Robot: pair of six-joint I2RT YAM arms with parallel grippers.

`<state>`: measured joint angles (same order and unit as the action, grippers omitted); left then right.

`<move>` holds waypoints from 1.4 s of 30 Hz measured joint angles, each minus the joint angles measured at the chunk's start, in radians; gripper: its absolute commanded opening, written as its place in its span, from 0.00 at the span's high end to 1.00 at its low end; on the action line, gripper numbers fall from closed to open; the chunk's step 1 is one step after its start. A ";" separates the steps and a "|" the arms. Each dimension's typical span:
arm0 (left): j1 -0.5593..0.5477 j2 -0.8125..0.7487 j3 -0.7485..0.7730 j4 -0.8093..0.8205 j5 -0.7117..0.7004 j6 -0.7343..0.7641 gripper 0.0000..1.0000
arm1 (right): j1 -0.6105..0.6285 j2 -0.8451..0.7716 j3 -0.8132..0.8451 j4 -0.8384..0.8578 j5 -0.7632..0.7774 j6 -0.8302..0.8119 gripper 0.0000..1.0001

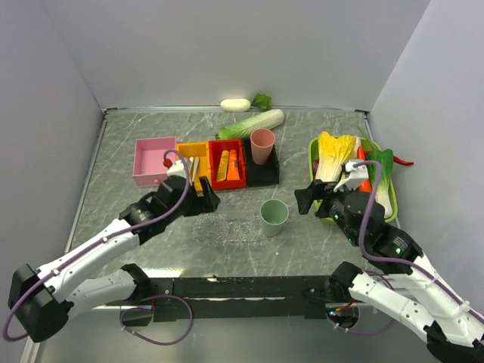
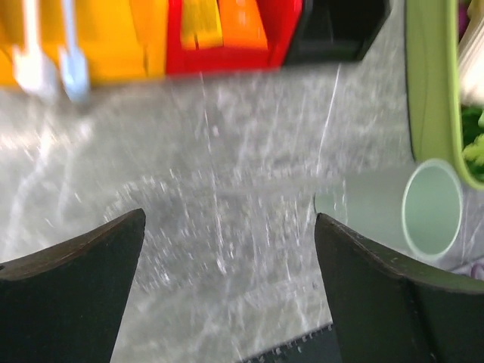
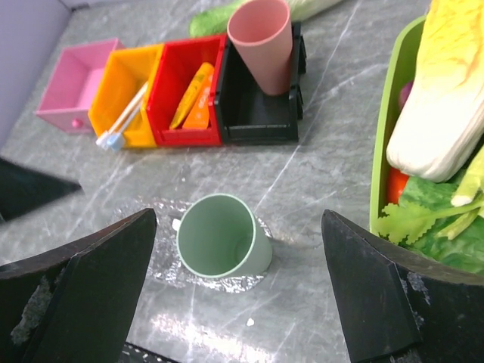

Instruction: Prepare toiletry sets of a toothbrush and toothpaste on the tray

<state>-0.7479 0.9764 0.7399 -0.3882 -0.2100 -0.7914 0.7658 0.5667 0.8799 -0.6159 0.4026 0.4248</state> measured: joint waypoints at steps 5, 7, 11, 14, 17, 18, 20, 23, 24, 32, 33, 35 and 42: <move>0.206 0.044 0.093 0.024 0.120 0.159 0.03 | -0.006 0.109 0.027 0.003 -0.045 -0.023 0.05; 0.282 0.098 0.164 0.030 0.156 0.227 0.03 | -0.023 0.171 0.044 0.003 -0.074 -0.035 0.07; 0.355 0.193 0.314 0.073 0.176 0.353 0.03 | -0.140 0.296 0.086 0.038 -0.222 -0.058 0.13; 0.378 0.212 0.362 0.143 0.187 0.435 0.03 | -0.288 0.390 0.107 0.076 -0.372 -0.065 0.19; 0.400 0.212 0.344 0.209 0.179 0.486 0.03 | -0.370 0.489 0.167 0.076 -0.457 -0.084 0.25; 0.407 0.212 0.328 0.228 0.165 0.496 0.03 | -0.387 0.530 0.198 0.081 -0.476 -0.092 0.28; 0.416 0.214 0.283 0.253 0.145 0.507 0.03 | -0.412 0.609 0.253 0.098 -0.507 -0.108 0.30; 0.419 0.243 0.251 0.250 0.141 0.520 0.03 | -0.439 0.728 0.330 0.117 -0.543 -0.128 0.37; 0.419 0.259 0.251 0.251 0.141 0.522 0.03 | -0.447 0.764 0.356 0.116 -0.546 -0.135 0.40; 0.419 0.280 0.247 0.287 0.144 0.536 0.03 | -0.468 1.094 0.618 0.107 -0.535 -0.192 0.46; 0.419 0.279 0.246 0.294 0.145 0.536 0.03 | -0.468 1.122 0.636 0.106 -0.533 -0.196 0.46; 0.419 0.275 0.245 0.303 0.152 0.537 0.03 | -0.468 1.170 0.663 0.101 -0.527 -0.203 0.47; 0.419 0.270 0.243 0.325 0.168 0.544 0.03 | -0.468 1.335 0.809 0.075 -0.497 -0.212 0.53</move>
<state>-0.3286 1.2469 0.9833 -0.0631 -0.0418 -0.2470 0.2981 1.9018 1.6886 -0.5411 -0.0944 0.2123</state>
